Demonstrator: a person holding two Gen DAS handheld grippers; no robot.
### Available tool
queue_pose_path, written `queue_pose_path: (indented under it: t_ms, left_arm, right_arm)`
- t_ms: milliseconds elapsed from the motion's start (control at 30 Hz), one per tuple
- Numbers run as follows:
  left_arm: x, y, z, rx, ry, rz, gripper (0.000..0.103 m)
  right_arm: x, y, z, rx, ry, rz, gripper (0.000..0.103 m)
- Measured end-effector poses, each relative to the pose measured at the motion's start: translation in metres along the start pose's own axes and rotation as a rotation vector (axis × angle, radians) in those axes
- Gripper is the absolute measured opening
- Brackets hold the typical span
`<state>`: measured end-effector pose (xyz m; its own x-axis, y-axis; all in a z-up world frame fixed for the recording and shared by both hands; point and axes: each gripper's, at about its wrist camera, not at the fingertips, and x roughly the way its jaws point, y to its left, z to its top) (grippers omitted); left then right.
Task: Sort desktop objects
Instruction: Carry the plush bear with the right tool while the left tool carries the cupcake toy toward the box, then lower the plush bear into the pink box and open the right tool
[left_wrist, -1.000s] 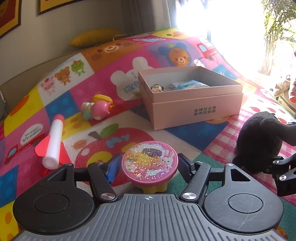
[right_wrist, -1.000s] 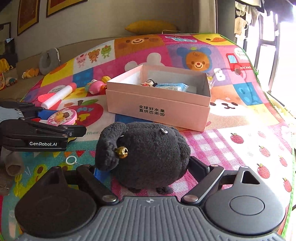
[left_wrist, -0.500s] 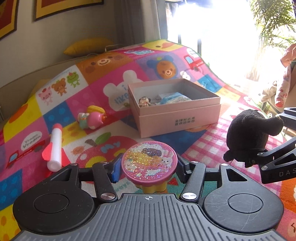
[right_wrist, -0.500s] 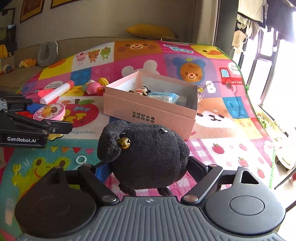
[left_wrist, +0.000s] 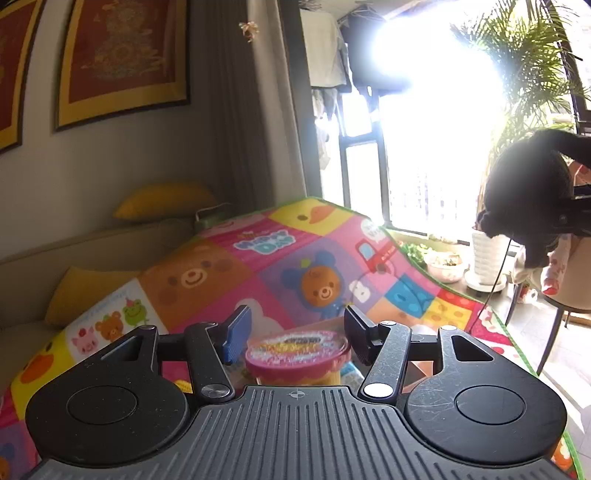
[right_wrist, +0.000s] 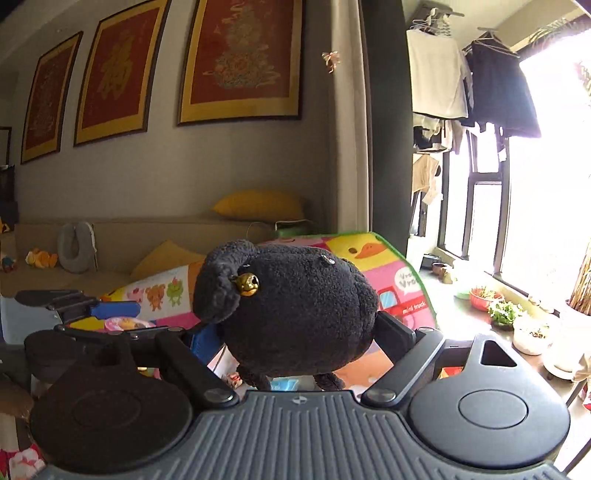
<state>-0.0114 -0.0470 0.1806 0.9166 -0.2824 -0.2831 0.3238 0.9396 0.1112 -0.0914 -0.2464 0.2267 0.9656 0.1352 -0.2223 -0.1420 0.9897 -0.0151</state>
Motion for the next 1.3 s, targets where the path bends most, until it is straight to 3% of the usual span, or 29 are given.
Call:
queue_pose_path:
  t_ms: [167, 233, 267, 300, 400, 533, 767, 867, 1000, 1300]
  left_arm:
    - [0.063, 0.015, 0.008, -0.094, 0.028, -0.060, 0.057]
    - [0.087, 0.026, 0.007, -0.129, 0.042, -0.103, 0.069]
    - [0.094, 0.033, 0.004, -0.154, 0.058, -0.119, 0.082]
    - [0.096, 0.039, -0.001, -0.178, 0.062, -0.120, 0.087]
    - [0.087, 0.062, -0.028, -0.206, 0.063, -0.069, 0.095]
    - [0.079, 0.079, -0.068, -0.206, 0.075, 0.002, 0.095]
    - [0.082, 0.107, -0.104, -0.382, 0.101, 0.046, 0.097]
    - [0.088, 0.114, -0.109, -0.460, 0.084, 0.051, 0.097]
    - [0.092, 0.112, -0.110, -0.472, 0.083, 0.033, 0.097]
    - [0.078, 0.114, -0.090, -0.565, -0.026, 0.056, 0.101]
  right_arm:
    - [0.037, -0.005, 0.014, -0.022, -0.025, -0.021, 0.086]
    - [0.058, -0.002, 0.016, -0.024, -0.002, -0.011, 0.086]
    - [0.068, -0.001, 0.016, -0.023, 0.013, -0.006, 0.086]
    - [0.079, 0.001, 0.015, -0.022, 0.031, -0.004, 0.086]
    - [0.110, 0.007, 0.011, -0.020, 0.085, 0.000, 0.086]
    - [0.166, 0.015, 0.003, 0.043, 0.196, 0.036, 0.086]
    - [0.243, 0.033, -0.033, 0.100, 0.360, 0.054, 0.088]
    - [0.237, 0.033, -0.039, 0.081, 0.360, 0.044, 0.089]
    - [0.217, 0.030, -0.038, 0.022, 0.340, 0.018, 0.090]
    - [0.144, 0.037, -0.058, -0.052, 0.363, 0.088, 0.092]
